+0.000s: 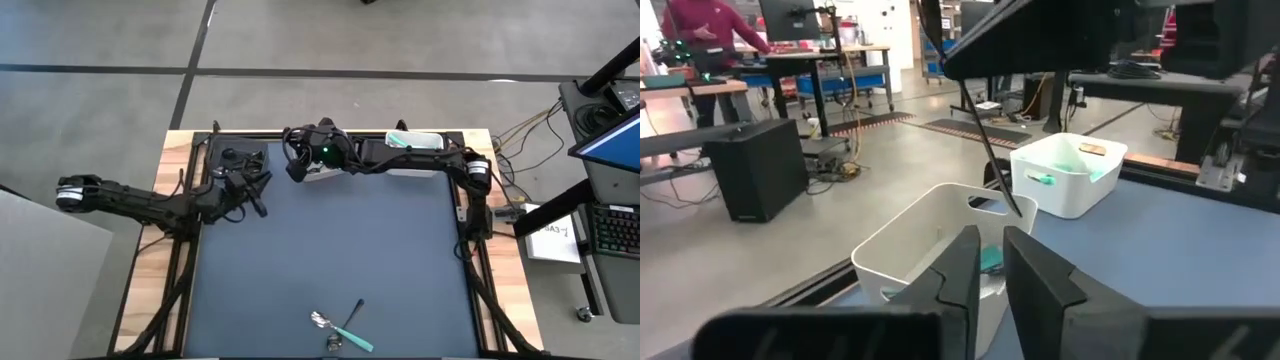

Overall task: Sort silverware by color (type)
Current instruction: Put the black spoon into the black bin

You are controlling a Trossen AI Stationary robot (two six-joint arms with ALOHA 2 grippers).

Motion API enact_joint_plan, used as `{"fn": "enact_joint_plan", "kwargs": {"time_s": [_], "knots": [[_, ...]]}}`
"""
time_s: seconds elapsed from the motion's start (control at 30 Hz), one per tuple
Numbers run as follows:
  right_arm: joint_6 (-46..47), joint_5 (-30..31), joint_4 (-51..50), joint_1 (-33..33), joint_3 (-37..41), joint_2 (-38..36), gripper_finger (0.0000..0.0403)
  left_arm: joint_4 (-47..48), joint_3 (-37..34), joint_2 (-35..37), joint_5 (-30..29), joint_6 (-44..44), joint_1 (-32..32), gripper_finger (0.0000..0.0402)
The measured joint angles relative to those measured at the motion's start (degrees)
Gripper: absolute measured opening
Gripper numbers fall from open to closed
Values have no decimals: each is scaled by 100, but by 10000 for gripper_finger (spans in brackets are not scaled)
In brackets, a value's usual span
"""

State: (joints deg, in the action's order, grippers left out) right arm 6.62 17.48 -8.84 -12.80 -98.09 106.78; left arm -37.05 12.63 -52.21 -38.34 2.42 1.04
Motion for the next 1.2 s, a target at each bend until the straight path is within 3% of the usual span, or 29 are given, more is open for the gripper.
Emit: {"fn": "enact_joint_plan", "kwargs": {"time_s": [0.2, 0.5, 0.87, 1.07, 1.2], "knots": [[38, -136, 145, 0, 1, -4, 9, -17, 63, -139, 363, 167, 0, 64], [20, -336, 718, 40, 3, -4, 9, -45, 65, -330, 399, 251, 158, 99], [-217, -506, 1239, 131, 12, 367, 9, -141, 65, -323, 391, -25, 365, 104], [-85, -1189, 1757, 172, 12, 575, 9, -196, 65, -323, 307, -42, 441, 104], [-313, -1196, 1817, 192, 12, 579, 9, -221, 65, -318, 303, -42, 487, 104]]}}
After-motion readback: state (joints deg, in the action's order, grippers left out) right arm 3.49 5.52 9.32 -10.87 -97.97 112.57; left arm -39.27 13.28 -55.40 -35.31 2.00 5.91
